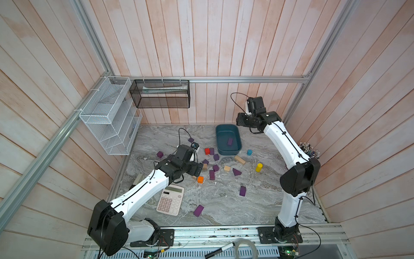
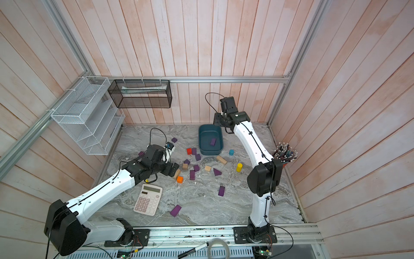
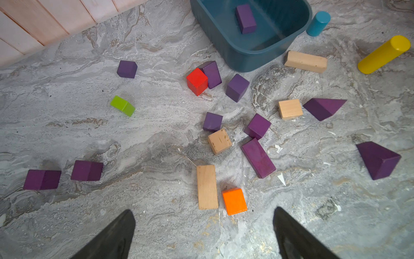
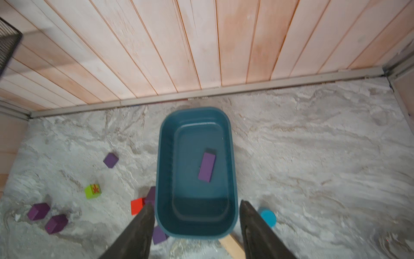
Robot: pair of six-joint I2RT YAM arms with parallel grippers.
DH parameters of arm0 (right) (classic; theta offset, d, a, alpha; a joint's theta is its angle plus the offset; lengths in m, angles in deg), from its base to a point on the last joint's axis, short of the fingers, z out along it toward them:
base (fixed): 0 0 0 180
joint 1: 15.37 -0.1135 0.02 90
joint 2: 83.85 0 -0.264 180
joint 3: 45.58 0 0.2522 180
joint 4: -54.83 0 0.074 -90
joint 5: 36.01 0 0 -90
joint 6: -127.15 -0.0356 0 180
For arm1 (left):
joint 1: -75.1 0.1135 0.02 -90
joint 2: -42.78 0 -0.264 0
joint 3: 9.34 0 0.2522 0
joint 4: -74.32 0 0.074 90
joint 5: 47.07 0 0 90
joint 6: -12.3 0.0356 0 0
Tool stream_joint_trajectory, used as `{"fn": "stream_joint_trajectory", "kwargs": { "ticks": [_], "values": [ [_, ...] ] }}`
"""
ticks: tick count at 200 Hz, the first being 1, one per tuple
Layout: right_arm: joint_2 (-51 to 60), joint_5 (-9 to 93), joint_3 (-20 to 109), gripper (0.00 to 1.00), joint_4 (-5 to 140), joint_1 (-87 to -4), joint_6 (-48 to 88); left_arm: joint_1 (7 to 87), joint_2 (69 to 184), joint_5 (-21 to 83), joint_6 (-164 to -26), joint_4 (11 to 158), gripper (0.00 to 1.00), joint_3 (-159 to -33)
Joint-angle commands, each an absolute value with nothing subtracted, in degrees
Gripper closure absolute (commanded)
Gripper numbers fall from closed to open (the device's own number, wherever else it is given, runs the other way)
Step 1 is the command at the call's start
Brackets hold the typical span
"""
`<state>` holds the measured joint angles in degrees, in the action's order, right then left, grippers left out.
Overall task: Pick purple bricks into the storage bin
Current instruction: Pick up the building block from the center of the board.
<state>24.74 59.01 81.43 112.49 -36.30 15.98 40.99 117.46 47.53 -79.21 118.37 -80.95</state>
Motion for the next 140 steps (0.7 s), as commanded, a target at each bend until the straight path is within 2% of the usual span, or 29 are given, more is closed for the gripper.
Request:
{"fn": "stream_joint_trajectory", "kwargs": {
  "ticks": [1, 41, 84, 112, 140],
  "values": [
    [19.0, 60.3, 71.8, 0.37, 110.4, -37.4, 16.6, 40.7, 118.1, 48.1, -79.1, 118.7, 0.03, -81.2],
    [8.4, 61.3, 56.5, 0.37, 105.8, -40.0, 16.1, 40.9, 118.8, 49.1, -79.0, 119.0, 0.03, -81.4],
    [-1.5, 61.7, 39.4, 0.37, 94.5, -43.8, 16.8, 41.6, 119.8, 50.2, -79.4, 119.0, 0.03, -81.4],
    [-5.3, 61.9, 31.9, 0.38, 90.9, -46.6, 16.6, 42.0, 120.7, 50.4, -79.6, 119.2, 0.03, -81.8],
    [-6.3, 65.0, 28.1, 0.37, 93.2, -51.1, 14.9, 42.4, 121.1, 50.4, -79.8, 119.6, 0.03, -82.2]
  ]
}}
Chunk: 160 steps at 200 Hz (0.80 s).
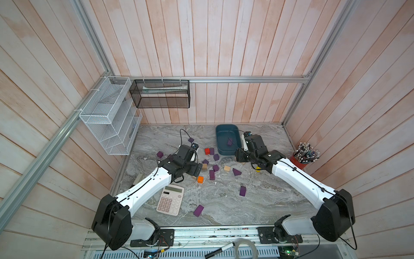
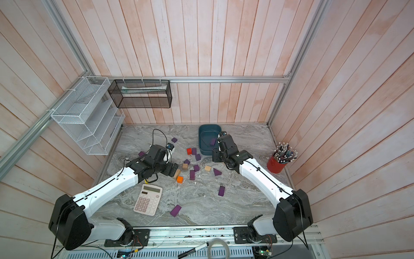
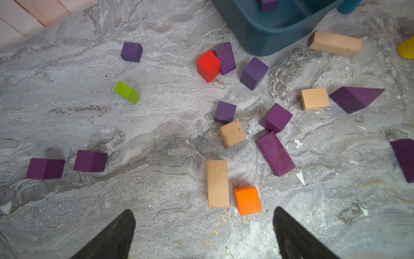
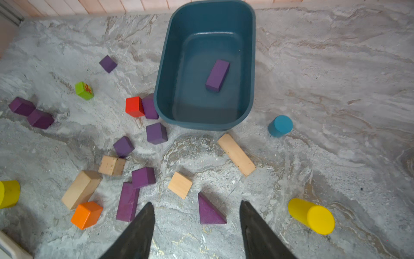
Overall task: Pick purple bricks into the storage bin
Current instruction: Pick up the building block from the center of the board.
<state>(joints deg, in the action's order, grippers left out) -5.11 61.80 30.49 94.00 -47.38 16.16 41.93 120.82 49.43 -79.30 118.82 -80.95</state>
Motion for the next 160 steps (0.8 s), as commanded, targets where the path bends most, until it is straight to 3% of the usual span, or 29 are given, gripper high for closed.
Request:
{"fn": "stream_joint_trajectory", "kwargs": {
  "ticks": [1, 78, 160],
  "values": [
    [-6.3, 65.0, 28.0, 0.37, 93.4, -51.2, 14.8, 42.3, 121.1, 50.4, -79.8, 119.6, 0.03, -82.2],
    [-6.5, 67.7, 18.2, 0.39, 103.6, -58.3, -3.0, 43.0, 121.5, 51.1, -80.1, 120.1, 0.03, -82.4],
    [-6.7, 68.4, 13.6, 0.42, 108.0, -59.3, -20.5, 42.8, 120.6, 49.6, -80.4, 119.9, 0.03, -82.3]
  ]
}}
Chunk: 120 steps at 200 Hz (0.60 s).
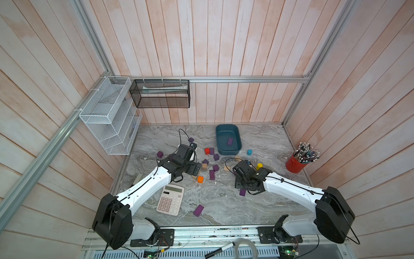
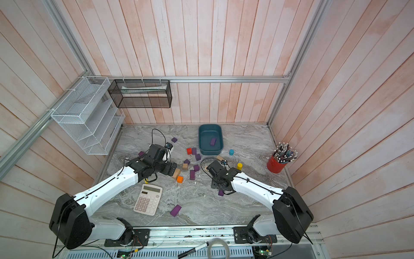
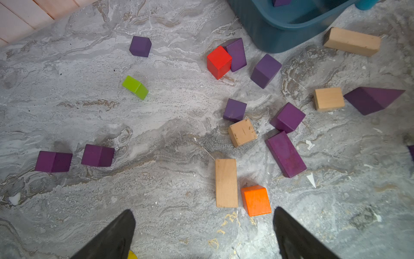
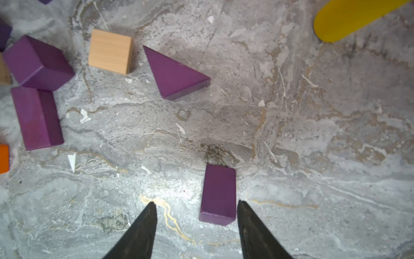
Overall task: Pick purple bricks into the storage bin
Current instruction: Pick up the building block from the center of the board.
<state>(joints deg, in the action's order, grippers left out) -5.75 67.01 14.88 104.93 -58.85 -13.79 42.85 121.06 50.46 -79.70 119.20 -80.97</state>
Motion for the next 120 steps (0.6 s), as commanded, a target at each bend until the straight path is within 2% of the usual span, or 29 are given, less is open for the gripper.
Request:
{"fn": "stream_joint_trajectory", "kwargs": {
  "ticks": [1, 120],
  "values": [
    [-6.7, 68.3, 13.5, 0.42, 108.0, -59.3, -20.7, 42.8, 120.6, 49.6, -80.4, 119.9, 0.03, -82.3],
    [-0.5, 64.4, 12.7, 0.45, 104.6, -59.2, -21.1, 41.0, 120.6, 50.1, -80.0, 120.5, 0.03, -82.5]
  ]
}}
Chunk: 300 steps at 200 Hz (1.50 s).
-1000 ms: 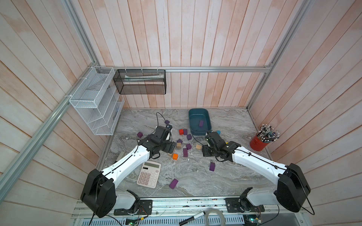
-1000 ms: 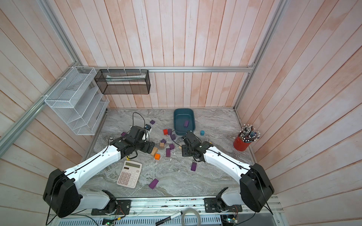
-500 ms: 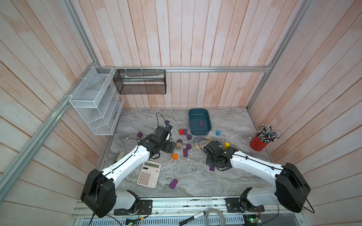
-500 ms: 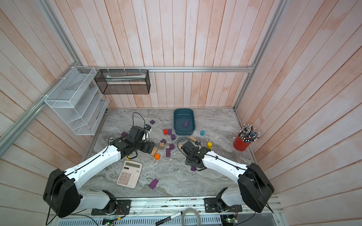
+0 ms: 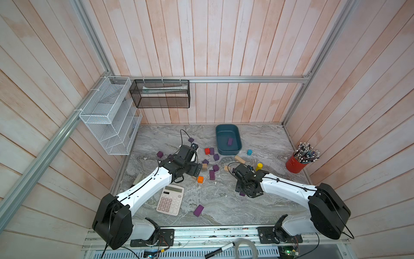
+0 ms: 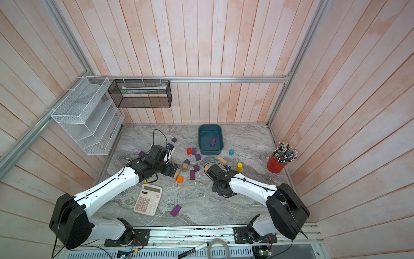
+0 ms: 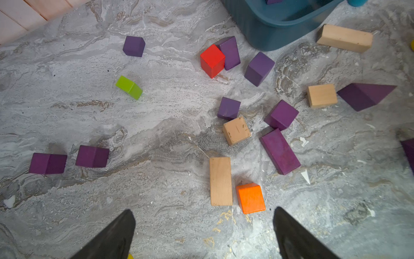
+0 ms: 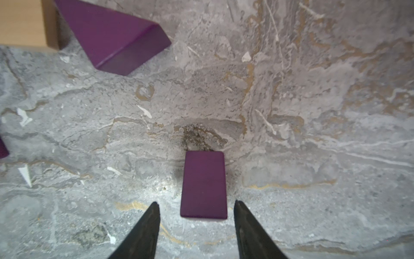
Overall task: Pick purple bricks into the storage bin
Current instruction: Pick up the building block from the center of the board.
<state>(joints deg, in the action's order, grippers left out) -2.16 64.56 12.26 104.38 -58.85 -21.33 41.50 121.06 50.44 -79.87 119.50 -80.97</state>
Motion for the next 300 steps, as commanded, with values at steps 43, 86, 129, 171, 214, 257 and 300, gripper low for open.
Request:
{"fn": "stream_joint_trajectory", "kwargs": {
  "ticks": [43, 86, 129, 171, 214, 257, 300],
  "values": [
    [0.5, 63.9, 11.3, 0.50, 102.5, -59.2, -20.8, 40.9, 120.4, 50.2, -79.9, 120.5, 0.03, -82.5],
    [1.3, 63.8, 11.1, 0.58, 101.9, -59.1, -20.4, 40.9, 120.7, 50.0, -79.8, 120.5, 0.03, -82.6],
    [1.5, 63.2, 9.5, 0.61, 100.3, -59.1, -20.4, 40.9, 120.6, 49.6, -79.8, 120.5, 0.03, -82.6],
    [1.7, 62.5, 9.3, 0.68, 99.2, -59.1, -20.0, 40.8, 120.9, 49.8, -79.9, 120.6, 0.03, -82.7],
    [1.7, 62.6, 9.7, 0.75, 99.1, -59.1, -19.5, 40.8, 120.7, 50.0, -79.9, 120.5, 0.03, -82.5],
    [0.9, 62.7, 10.1, 0.76, 99.4, -59.1, -19.3, 40.9, 120.5, 49.9, -79.8, 120.4, 0.03, -82.5],
    [-1.2, 64.6, 12.3, 0.76, 100.8, -59.1, -16.7, 40.7, 120.3, 50.1, -79.7, 120.5, 0.03, -82.5]
  ]
}}
